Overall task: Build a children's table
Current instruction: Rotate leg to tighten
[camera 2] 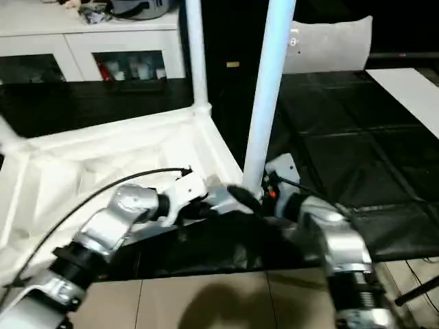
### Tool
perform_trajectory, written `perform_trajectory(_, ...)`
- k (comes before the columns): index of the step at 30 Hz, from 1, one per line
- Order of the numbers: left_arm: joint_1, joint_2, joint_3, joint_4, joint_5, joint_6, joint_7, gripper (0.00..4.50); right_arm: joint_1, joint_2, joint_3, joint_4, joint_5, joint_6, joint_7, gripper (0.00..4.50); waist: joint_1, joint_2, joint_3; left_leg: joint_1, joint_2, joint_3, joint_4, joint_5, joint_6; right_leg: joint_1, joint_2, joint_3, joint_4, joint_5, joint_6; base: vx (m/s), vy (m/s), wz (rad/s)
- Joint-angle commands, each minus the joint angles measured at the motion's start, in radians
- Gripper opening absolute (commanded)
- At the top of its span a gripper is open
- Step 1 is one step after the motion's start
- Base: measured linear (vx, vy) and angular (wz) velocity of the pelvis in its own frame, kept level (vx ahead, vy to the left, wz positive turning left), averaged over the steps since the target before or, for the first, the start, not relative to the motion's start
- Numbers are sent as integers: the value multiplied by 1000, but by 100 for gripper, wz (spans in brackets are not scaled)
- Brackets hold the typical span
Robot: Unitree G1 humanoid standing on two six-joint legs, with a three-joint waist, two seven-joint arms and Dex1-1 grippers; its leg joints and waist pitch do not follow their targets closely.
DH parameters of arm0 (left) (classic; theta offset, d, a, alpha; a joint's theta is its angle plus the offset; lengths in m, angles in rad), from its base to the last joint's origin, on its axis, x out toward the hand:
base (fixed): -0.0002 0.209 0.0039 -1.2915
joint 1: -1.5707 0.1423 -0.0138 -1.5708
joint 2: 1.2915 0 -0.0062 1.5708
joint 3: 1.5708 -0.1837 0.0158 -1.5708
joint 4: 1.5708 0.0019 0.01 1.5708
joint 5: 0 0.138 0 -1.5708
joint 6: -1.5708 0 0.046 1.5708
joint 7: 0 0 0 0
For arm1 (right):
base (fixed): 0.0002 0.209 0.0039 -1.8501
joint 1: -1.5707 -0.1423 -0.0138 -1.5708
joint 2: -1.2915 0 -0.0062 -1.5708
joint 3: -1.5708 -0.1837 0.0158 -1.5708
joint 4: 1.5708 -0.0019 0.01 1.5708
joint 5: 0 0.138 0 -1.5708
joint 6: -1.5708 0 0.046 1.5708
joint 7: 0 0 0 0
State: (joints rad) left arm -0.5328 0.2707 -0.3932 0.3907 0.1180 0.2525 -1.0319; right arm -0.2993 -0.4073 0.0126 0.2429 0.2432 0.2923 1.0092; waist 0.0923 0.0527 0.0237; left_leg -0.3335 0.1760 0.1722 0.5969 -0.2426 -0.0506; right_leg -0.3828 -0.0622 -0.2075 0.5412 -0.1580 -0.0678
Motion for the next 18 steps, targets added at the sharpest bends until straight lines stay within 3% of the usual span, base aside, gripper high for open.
perform_trajectory(1,-13,43,-37,22,24,-41,-75,0,7,-40,19,-46,33,8,109,424,7,-15,-54,-10,70,-30,-57,-41,133,62,-114,83,-72,-323,66,0,0,0)
perform_trajectory(2,-13,43,-37,22,24,-41,-75,0,7,-40,19,-46,33,8,109,446,9,-15,-54,-9,68,-29,-57,-40,130,62,-112,81,-74,-328,67,0,0,0)
perform_trajectory(5,-25,73,-53,42,24,-93,-126,0,18,-95,44,-67,54,20,197,446,15,-17,-54,-8,66,-27,-57,-46,123,63,-111,80,-76,-353,71,0,0,0)
perform_trajectory(7,-32,119,-84,46,7,-164,-236,0,15,-149,70,-61,58,6,285,446,20,-17,-55,-7,69,-28,-56,-43,126,61,-111,80,-76,-349,74,0,0,0)
perform_trajectory(11,-33,151,-108,35,-8,-206,-320,0,-6,-162,80,-36,44,-18,319,446,32,-16,-55,-6,70,-26,-57,-39,116,59,-112,80,-73,-345,64,0,0,0)
perform_trajectory(18,-45,169,-142,27,-8,-244,-390,0,-35,-177,140,-38,66,7,417,395,52,-16,-58,-1,78,-26,-57,-30,110,58,-116,84,-66,-330,44,0,0,0)
